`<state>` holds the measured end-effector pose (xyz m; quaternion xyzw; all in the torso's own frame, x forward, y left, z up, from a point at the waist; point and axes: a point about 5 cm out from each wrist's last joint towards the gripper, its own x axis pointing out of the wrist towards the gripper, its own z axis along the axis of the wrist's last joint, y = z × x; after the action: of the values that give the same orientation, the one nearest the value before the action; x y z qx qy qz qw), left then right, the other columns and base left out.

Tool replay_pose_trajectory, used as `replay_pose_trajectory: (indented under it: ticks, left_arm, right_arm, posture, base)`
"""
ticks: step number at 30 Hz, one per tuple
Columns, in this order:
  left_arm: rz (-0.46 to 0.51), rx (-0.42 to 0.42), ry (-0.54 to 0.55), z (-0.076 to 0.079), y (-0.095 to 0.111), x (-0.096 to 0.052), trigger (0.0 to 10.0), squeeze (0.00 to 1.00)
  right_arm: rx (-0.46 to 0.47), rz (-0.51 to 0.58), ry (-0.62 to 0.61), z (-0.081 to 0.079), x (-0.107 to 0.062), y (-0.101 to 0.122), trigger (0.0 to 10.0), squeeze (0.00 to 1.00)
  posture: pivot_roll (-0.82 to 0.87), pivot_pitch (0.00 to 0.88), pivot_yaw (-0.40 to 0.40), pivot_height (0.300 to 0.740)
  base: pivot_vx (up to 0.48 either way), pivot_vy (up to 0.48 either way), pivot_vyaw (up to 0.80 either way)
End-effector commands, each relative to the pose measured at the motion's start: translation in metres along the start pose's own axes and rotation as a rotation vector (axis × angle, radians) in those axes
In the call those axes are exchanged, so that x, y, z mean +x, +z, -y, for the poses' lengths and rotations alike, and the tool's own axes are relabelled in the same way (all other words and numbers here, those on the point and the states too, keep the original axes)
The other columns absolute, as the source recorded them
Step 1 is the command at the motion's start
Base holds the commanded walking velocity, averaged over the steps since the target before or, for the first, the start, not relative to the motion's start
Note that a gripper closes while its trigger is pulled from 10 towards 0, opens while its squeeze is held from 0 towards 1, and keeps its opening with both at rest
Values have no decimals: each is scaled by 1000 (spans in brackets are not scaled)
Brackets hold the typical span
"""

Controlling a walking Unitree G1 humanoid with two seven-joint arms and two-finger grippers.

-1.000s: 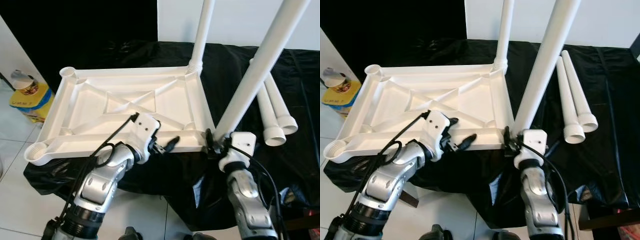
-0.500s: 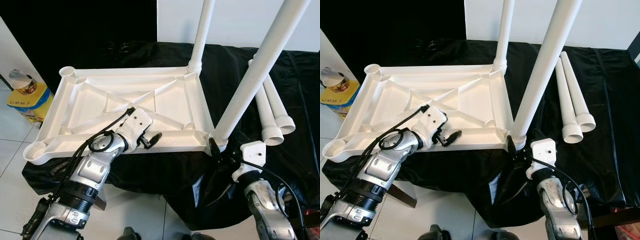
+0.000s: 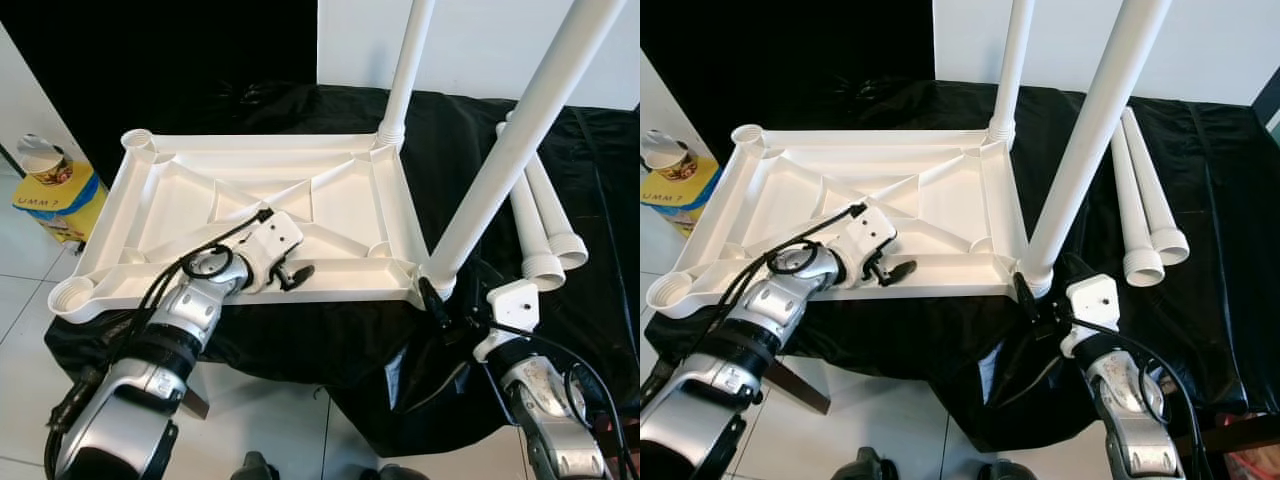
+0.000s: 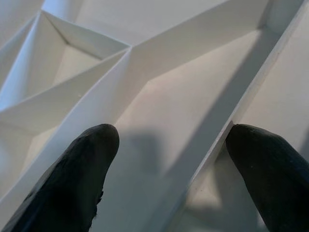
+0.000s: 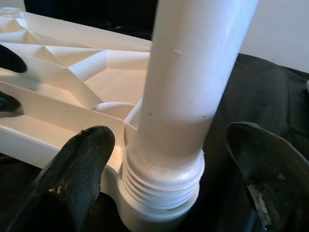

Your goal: Building children table

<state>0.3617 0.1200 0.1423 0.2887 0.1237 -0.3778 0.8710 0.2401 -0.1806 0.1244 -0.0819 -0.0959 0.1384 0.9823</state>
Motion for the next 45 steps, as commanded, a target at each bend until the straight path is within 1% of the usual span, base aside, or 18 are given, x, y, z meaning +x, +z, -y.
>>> replay_pose_trajectory:
  ticks: [1,3,4,5,6,9,10,17,30,31,32,33,35,36,38,40,41,45]
  left_arm:
    - [-71,-5,8,-2,-12,1,10000,0]
    - [-71,-5,8,-2,-12,1,10000,0]
    - [-108,-17,5,-6,-16,2,10000,0]
    - [-139,-50,14,-11,-18,2,6745,0]
    - [-153,-81,18,-16,-19,2,588,0]
    - [-153,-102,29,-20,-17,1,588,0]
    - [-144,-120,43,-24,-15,1,0,0]
    - [-122,-139,51,-36,-6,1,0,0]
    - [-62,-147,45,-31,14,15,0,0]
    - [-27,-145,45,-24,23,22,4667,0]
    - [36,-131,24,-14,36,31,10000,0]
    - [36,-131,24,-14,36,31,10000,0]
    - [145,-131,-33,8,58,44,10000,0]
    - [145,-131,-33,8,58,44,10000,0]
    - [214,-155,-81,23,71,51,10000,0]
    - [214,-155,-81,23,71,51,10000,0]
    - [242,-164,-90,27,76,53,10000,1000]
    - [287,-163,-97,29,85,54,10000,1000]
  right_arm:
    - [9,-16,-1,1,-2,-5,10000,0]
    - [9,-16,-1,1,-2,-5,10000,0]
    - [10,-14,-7,1,-2,-5,10000,0]
    - [11,-9,-13,1,-1,-5,10000,0]
    - [11,-5,-19,0,-1,-4,10000,0]
    - [9,-3,-24,0,-1,-4,10000,0]
    - [8,-2,-28,-1,-1,-4,10000,0]
    - [-17,2,-50,4,-1,-2,10000,0]
    - [-25,8,-79,6,1,-1,10000,0]
    - [-22,8,-83,4,2,-1,10000,0]
    - [-19,8,-90,3,4,-1,10000,0]
    - [-19,8,-90,3,4,-1,10000,0]
    - [-14,10,-97,0,8,-1,10000,0]
    - [-14,10,-97,0,8,-1,10000,0]
    - [-9,14,-99,-3,11,0,10000,0]
    - [-9,14,-99,-3,11,0,10000,0]
    - [-6,15,-99,-4,12,0,10000,0]
    - [13,10,-112,-5,15,-1,10000,0]
  posture:
    - [25,78,-41,740]
    - [25,78,-41,740]
    - [20,74,-35,740]
    - [9,68,-22,740]
    - [5,66,-19,740]
    - [2,64,-16,740]
    - [-5,63,-12,740]
    - [-27,59,6,740]
    - [-32,67,21,740]
    - [-31,73,22,740]
    - [-32,77,22,740]
    - [-32,77,22,740]
    - [-32,82,24,740]
    - [-32,82,24,740]
    - [-29,85,24,740]
    - [-29,85,24,740]
    - [-28,86,24,740]
    - [-24,90,25,740]
  base:
    - [0,0,0]
    - [0,0,0]
    - [0,0,0]
    - [0,0,0]
    - [0,0,0]
    - [0,0,0]
    - [0,0,0]
    - [0,0,0]
    - [0,0,0]
    - [0,0,0]
    - [0,0,0]
    - [0,0,0]
    - [0,0,0]
    - [0,0,0]
    - [0,0,0]
    - [0,0,0]
    - [0,0,0]
    - [0,0,0]
